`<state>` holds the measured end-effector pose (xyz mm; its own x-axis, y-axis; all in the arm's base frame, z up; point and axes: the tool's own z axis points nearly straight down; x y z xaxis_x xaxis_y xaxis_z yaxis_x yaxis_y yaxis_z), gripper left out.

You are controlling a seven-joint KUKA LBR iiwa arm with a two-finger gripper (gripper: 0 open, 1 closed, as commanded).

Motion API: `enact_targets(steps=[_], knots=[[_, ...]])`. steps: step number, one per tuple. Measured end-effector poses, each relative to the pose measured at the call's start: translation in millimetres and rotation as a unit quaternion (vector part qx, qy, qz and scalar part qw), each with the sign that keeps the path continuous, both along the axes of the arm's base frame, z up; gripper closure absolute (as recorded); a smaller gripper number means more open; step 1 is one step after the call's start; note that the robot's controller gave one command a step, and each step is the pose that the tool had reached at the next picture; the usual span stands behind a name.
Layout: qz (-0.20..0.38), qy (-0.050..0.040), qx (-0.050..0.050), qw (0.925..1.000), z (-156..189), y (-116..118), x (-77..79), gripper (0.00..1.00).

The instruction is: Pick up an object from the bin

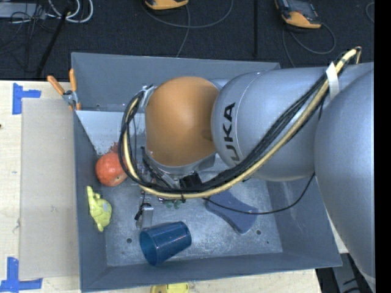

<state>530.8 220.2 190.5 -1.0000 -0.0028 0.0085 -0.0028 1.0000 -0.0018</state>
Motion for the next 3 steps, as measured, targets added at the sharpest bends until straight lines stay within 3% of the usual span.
enact_targets(steps=[1, 2, 3], knots=[[-0.002, -0.0037, 0.001, 1.0, 4, -1, 2.0, 0.0], [0.033, -0.0068, 0.003, 0.9994, -12, -15, 2.2, 0.0], [0.038, -0.004, 0.001, 0.9993, -56, -39, -8.5, 0.0]])
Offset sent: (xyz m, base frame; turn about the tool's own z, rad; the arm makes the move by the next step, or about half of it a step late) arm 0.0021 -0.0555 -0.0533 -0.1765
